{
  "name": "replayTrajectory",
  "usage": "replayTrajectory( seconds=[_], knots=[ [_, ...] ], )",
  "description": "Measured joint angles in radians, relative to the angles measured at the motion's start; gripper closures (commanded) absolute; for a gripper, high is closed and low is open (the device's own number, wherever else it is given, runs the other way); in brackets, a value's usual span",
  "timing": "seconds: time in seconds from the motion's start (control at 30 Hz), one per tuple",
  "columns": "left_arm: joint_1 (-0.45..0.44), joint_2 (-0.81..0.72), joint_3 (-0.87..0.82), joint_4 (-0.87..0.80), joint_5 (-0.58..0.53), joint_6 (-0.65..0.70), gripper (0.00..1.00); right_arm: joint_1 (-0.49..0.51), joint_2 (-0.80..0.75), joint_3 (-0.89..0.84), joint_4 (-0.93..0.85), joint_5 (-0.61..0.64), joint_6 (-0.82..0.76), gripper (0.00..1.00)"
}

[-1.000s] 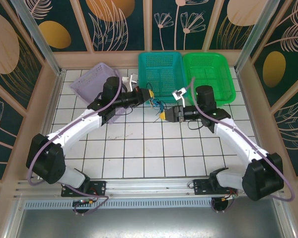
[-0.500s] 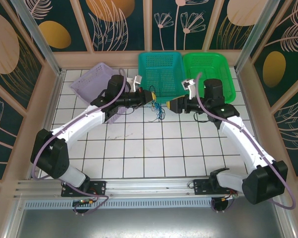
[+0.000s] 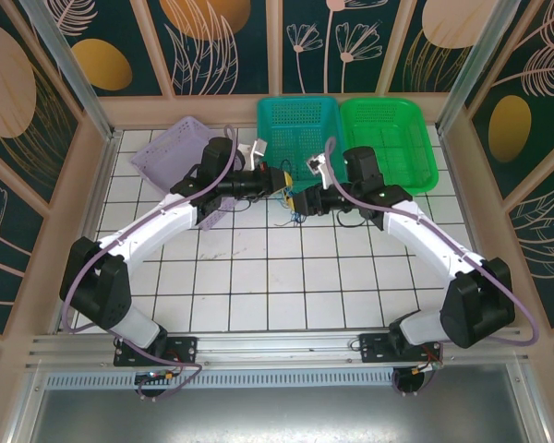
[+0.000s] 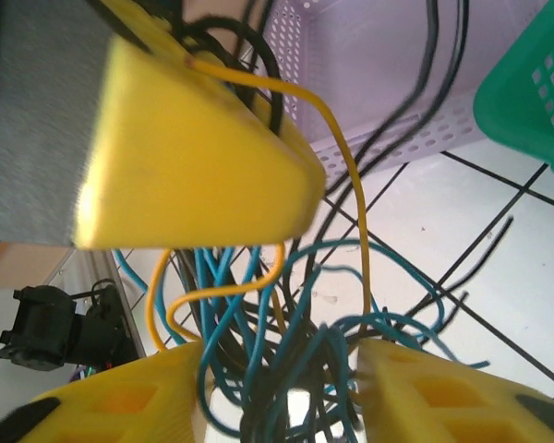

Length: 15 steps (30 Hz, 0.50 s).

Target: Untangle the cables

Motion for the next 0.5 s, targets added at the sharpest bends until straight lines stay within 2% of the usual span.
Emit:
replayTrajectory(
  seconds=[0.13,0.27,0.5],
  knots=[
    [0.002,0.0,0.0,0.0,-0.003,0.001,1.0,-0.002,0.001,-0.022,0.044,-0.021,0.069,0.98],
    [0.002,-0.001,0.0,-0.007,-0.027,0.016,1.0,-0.036,0.003,-0.065,0.117,-0.072,0.157,1.0],
    [-0.039,-0.034,-0.022,-0.054,-0.106,0.082,1.0,-0.123,0.003,-0.162,0.248,-0.248,0.307,1.0]
  ],
)
